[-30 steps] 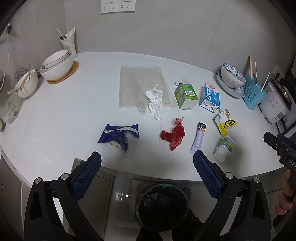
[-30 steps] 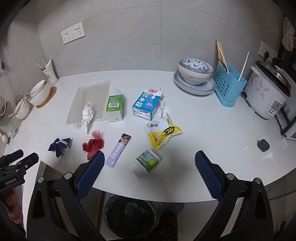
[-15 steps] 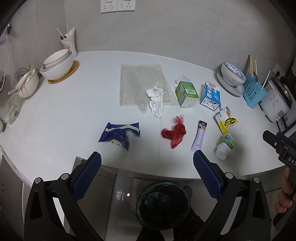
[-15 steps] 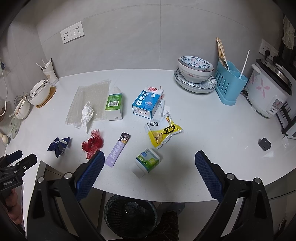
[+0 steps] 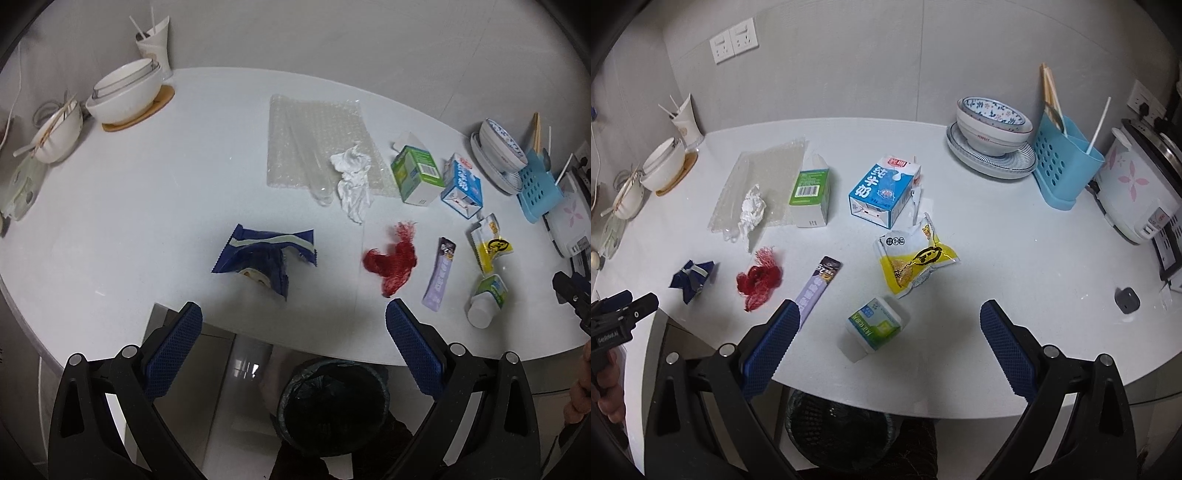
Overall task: Collect trash
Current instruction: 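Reach the left tool to the dark blue wrapper while the right tool reaches the yellow snack bag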
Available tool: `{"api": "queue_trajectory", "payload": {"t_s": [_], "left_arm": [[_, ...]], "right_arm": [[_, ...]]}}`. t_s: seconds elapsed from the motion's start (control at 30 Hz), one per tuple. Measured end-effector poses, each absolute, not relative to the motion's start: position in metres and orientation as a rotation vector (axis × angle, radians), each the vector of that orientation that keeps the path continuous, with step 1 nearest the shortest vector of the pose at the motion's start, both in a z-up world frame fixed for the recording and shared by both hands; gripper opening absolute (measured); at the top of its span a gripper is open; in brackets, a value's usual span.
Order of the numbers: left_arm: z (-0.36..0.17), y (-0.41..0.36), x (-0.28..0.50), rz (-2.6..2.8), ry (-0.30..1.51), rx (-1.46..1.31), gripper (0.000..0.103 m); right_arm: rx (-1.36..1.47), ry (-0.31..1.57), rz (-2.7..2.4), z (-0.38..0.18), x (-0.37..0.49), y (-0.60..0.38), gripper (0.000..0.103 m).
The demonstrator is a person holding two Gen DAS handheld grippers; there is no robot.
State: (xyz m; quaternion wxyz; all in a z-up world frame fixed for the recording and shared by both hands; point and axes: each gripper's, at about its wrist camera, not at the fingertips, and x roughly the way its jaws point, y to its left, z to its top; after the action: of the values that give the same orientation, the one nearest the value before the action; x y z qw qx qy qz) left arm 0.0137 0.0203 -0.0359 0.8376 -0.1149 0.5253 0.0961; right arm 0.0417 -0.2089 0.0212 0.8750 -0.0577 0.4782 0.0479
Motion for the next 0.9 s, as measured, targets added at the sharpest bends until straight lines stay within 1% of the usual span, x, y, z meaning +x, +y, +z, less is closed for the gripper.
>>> {"api": "queue_trajectory", "payload": {"t_s": [0.13,0.33,0.57,0.67,0.9], "left_arm": [[-0.059,0.037,0.025,0.24,1.145,-0.276,0.097],[-0.081,0.052,0.047,0.27,1.186,-0.316,0.097],[-0.098,0.068,0.07,0.274,1.234,-0.343,0.097],[-0.106,0.074,0.076,0.275,1.254,-0.371,0.095],[-0.114,0.074,0.09,0.279,1.289,-0.372,0.095]], "right_arm": [[-0.152,1.031,0.097,0.01,0.064,-0.215,0.094],[-0.164,1.096,0.106,-0.011,0.098,-0.225,0.094],[-0.182,1.174,0.131,-0.033,0.137,-0.225,0.094],[-0.168,1.214,0.138,-0.044,0.149,-0.226,0.091],[-0.158,1.274,0.155,-0.059,0.169,-0.222,0.089]]}}
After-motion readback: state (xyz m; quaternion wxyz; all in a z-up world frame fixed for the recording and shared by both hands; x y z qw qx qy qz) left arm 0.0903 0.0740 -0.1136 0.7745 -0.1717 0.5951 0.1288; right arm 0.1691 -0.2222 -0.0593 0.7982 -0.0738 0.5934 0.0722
